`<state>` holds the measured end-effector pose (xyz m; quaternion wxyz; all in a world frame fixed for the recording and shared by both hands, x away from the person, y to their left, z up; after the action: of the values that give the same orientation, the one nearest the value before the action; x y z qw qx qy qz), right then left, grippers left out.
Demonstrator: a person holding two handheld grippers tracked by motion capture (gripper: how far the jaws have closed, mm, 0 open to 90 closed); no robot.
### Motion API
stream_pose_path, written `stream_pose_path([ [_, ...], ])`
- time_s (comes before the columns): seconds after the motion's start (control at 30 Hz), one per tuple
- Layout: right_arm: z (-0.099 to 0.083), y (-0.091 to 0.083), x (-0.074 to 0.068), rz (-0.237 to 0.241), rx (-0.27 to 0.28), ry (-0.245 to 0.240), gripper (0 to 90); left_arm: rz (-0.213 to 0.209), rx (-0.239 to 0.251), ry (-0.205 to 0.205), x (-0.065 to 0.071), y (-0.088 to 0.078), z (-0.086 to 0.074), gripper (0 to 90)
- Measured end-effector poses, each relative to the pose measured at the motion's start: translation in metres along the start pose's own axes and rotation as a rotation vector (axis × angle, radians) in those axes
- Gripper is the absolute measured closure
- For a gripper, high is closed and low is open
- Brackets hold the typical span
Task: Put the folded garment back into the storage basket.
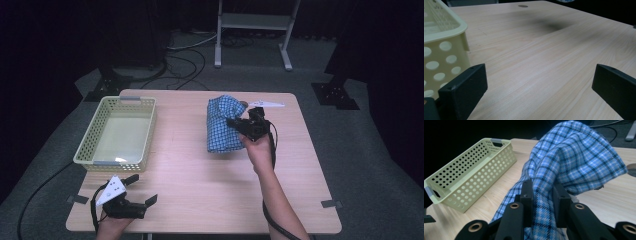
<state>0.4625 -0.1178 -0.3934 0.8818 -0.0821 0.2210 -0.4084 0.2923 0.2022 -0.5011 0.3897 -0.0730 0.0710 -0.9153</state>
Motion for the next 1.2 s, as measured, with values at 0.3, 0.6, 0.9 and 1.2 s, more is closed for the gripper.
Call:
stream_pose_path([
  [0.3, -0.001, 0.02, -0.02, 0.041, -0.01, 0.008, 74.8, -0.001, 0.003, -0.003, 0.0, 0.0, 0.0, 0.0],
  [0.6, 0.0, 0.045, -0.048, 0.093, -0.018, 0.014, 74.7, -0.004, 0.004, -0.003, 0.0, -0.001, 0.0, 0.0],
  [0.9, 0.006, 0.063, -0.077, 0.133, -0.023, 0.006, 74.6, -0.002, 0.006, -0.003, 0.0, -0.002, 0.0, 0.0],
  [1.2, 0.005, 0.083, -0.098, 0.154, -0.036, -0.001, 74.6, 0.001, 0.009, -0.008, -0.001, -0.003, 0.0, 0.0],
])
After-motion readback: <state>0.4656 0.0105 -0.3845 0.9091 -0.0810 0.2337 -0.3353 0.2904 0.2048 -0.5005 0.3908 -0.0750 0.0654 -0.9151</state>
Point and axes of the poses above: each handheld gripper's, and its own axes: y roughly forward along the jaws, z roughly out of its top, x roughly to its right, the point moved 7 cm from there along y, roughly forward along the jaws, and after that the axes turned 9 degrees about x, right-handed, at the moved point
